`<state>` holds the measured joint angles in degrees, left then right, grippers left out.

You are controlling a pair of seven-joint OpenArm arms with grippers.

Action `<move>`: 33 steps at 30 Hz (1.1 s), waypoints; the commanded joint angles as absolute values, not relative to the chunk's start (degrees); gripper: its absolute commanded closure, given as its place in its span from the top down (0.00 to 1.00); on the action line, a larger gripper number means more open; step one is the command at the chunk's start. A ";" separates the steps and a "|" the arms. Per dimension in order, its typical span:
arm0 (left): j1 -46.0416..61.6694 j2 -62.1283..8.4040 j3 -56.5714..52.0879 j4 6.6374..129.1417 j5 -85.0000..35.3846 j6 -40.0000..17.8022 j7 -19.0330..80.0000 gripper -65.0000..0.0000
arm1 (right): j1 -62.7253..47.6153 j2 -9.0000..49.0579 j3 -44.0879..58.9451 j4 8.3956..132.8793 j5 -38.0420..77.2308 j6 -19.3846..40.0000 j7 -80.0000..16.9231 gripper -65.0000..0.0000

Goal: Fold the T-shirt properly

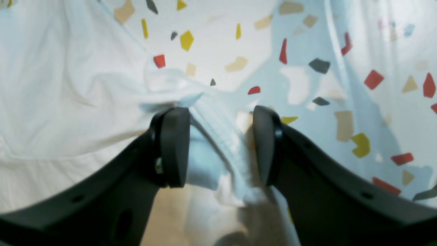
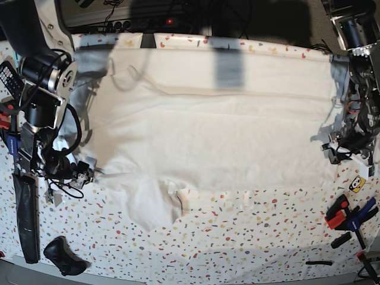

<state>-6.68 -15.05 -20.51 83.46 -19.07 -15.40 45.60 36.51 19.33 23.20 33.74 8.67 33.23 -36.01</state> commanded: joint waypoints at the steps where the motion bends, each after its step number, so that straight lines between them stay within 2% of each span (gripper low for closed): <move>1: -7.77 -15.92 -20.62 84.33 -19.53 -15.64 44.49 0.40 | 38.24 19.35 23.22 34.30 8.86 33.41 -35.86 0.46; 13: -7.77 -15.92 -20.62 84.33 -19.51 -15.64 44.10 0.40 | 38.70 16.84 15.38 34.30 4.43 33.39 -37.28 0.46; 14: -7.77 -15.92 -20.62 84.33 -19.53 -15.64 44.07 0.40 | 38.72 16.84 15.31 34.30 4.47 33.39 -37.23 0.44; 16: -7.77 -15.92 -20.62 84.33 -19.53 -15.64 44.03 0.40 | 38.74 16.84 15.31 34.30 4.49 33.39 -37.30 0.32; 19: -7.77 -15.92 -20.62 84.33 -19.53 -15.64 43.64 0.40 | 38.72 16.84 15.31 34.30 4.47 33.39 -38.30 0.02; 20: -7.77 -15.92 -20.62 84.33 -19.55 -15.64 43.64 0.40 | 38.76 16.84 15.31 34.30 4.47 33.41 -38.98 0.00; 25: -7.77 -15.92 -20.62 84.33 -19.53 -15.64 43.64 0.40 | 40.47 17.15 15.35 34.39 4.71 33.54 -44.93 0.00; 28: -7.77 -15.92 -20.62 84.33 -19.53 -15.64 43.53 0.40 | 42.68 17.45 15.35 34.50 5.17 37.56 -48.23 0.00; 33: -7.77 -15.90 -20.62 84.33 -19.53 -15.64 43.20 0.40 | 44.97 18.31 15.35 35.31 12.82 38.52 -56.82 0.00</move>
